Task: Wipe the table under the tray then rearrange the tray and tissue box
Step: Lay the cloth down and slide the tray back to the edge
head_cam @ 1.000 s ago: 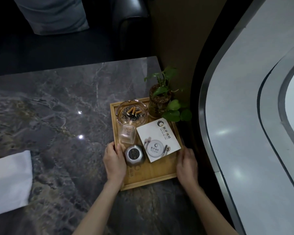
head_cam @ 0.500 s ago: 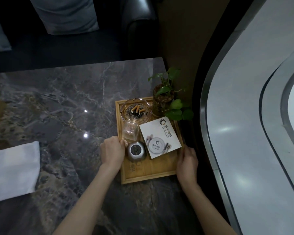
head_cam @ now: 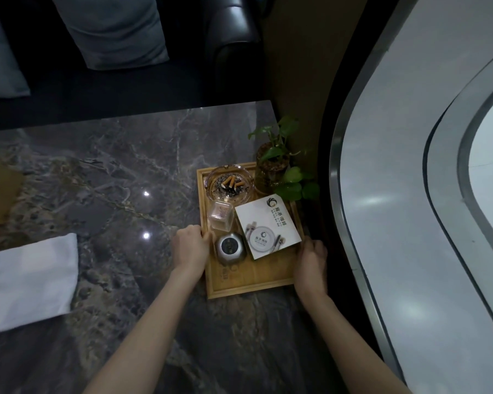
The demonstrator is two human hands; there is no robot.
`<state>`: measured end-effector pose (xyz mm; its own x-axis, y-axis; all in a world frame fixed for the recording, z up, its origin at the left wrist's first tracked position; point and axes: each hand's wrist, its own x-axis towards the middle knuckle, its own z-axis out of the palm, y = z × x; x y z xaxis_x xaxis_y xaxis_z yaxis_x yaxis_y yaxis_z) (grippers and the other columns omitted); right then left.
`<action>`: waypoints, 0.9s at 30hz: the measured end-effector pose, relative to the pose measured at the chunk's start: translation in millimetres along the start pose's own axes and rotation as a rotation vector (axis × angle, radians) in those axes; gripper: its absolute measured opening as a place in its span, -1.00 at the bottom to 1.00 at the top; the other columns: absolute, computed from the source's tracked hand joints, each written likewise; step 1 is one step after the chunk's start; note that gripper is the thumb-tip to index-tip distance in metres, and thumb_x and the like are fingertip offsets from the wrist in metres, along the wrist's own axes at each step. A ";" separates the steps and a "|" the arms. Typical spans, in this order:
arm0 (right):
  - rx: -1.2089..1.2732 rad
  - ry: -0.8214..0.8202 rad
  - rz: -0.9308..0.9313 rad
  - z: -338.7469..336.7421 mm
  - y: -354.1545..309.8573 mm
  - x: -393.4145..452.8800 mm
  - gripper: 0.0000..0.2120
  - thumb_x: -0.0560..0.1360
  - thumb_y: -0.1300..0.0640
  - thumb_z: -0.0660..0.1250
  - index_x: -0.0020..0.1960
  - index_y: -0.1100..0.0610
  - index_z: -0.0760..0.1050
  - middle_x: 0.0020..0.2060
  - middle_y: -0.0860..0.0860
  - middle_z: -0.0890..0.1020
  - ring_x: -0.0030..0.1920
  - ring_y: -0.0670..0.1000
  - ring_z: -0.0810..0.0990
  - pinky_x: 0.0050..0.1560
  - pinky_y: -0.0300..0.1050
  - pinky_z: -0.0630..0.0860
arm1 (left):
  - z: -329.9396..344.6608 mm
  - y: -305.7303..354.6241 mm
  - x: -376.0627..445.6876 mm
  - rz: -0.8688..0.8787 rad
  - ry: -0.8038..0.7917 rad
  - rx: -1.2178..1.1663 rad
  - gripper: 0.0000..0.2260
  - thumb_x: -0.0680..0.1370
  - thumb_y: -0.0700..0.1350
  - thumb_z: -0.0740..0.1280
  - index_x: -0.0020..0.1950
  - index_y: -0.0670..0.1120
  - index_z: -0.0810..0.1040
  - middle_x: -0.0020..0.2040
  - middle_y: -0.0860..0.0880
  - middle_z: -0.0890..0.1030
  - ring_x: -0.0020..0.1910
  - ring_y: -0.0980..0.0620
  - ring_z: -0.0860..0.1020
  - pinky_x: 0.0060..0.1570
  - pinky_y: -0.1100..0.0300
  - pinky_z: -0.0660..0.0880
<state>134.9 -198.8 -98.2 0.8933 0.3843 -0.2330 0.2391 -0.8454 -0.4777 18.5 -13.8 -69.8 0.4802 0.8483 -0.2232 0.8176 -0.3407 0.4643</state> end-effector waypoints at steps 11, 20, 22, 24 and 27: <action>-0.057 -0.066 -0.179 -3.5 16.9 -58.9 -0.51 0.58 0.16 0.07 0.47 0.21 0.04 0.50 0.15 0.12 0.49 0.11 0.09 0.47 -0.03 0.04 | 8.7 -38.1 -67.3 0.228 -0.064 -0.182 -0.61 0.52 -0.14 0.27 0.35 -0.12 0.37 0.31 -0.13 0.48 0.26 -0.05 0.44 0.24 0.11 0.35; -0.224 -0.171 -0.355 15.7 36.3 -95.4 -0.42 0.56 -0.15 -0.19 0.40 0.01 -0.45 0.46 -0.06 -0.32 0.45 -0.11 -0.37 0.44 -0.04 -0.34 | 42.0 -57.5 -108.8 0.372 -0.125 0.200 -0.44 0.59 0.08 -0.02 0.40 -0.06 -0.33 0.48 -0.03 -0.26 0.47 0.05 -0.25 0.42 0.09 -0.27; -0.221 -0.171 -0.350 17.7 37.9 -94.3 -0.42 0.55 -0.19 -0.23 0.39 0.01 -0.47 0.44 -0.07 -0.34 0.46 -0.11 -0.36 0.44 -0.05 -0.34 | 43.8 -57.3 -107.2 0.376 -0.136 0.154 -0.46 0.60 0.05 -0.03 0.41 -0.06 -0.32 0.47 -0.02 -0.28 0.48 0.05 -0.22 0.43 0.12 -0.26; -0.213 -0.176 -0.351 19.5 39.5 -93.9 -0.41 0.51 -0.23 -0.31 0.39 0.00 -0.48 0.44 -0.08 -0.36 0.45 -0.12 -0.39 0.44 -0.06 -0.34 | 45.3 -57.5 -106.7 0.382 -0.159 0.077 -0.45 0.61 0.03 -0.02 0.42 -0.04 -0.32 0.47 0.01 -0.31 0.47 0.08 -0.24 0.44 0.15 -0.23; -0.207 -0.183 -0.346 20.9 40.7 -91.9 -0.40 0.46 -0.27 -0.40 0.38 -0.02 -0.50 0.43 -0.09 -0.37 0.42 -0.15 -0.43 0.44 -0.08 -0.36 | 46.5 -56.9 -106.2 0.383 -0.177 0.003 -0.45 0.61 0.02 -0.01 0.41 0.01 -0.34 0.46 0.04 -0.33 0.46 0.12 -0.25 0.44 0.17 -0.20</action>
<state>54.5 -260.7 -114.0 0.6692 0.7018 -0.2444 0.6004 -0.7044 -0.3787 -64.3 -103.3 -112.4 0.7965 0.5776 -0.1786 0.5702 -0.6194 0.5397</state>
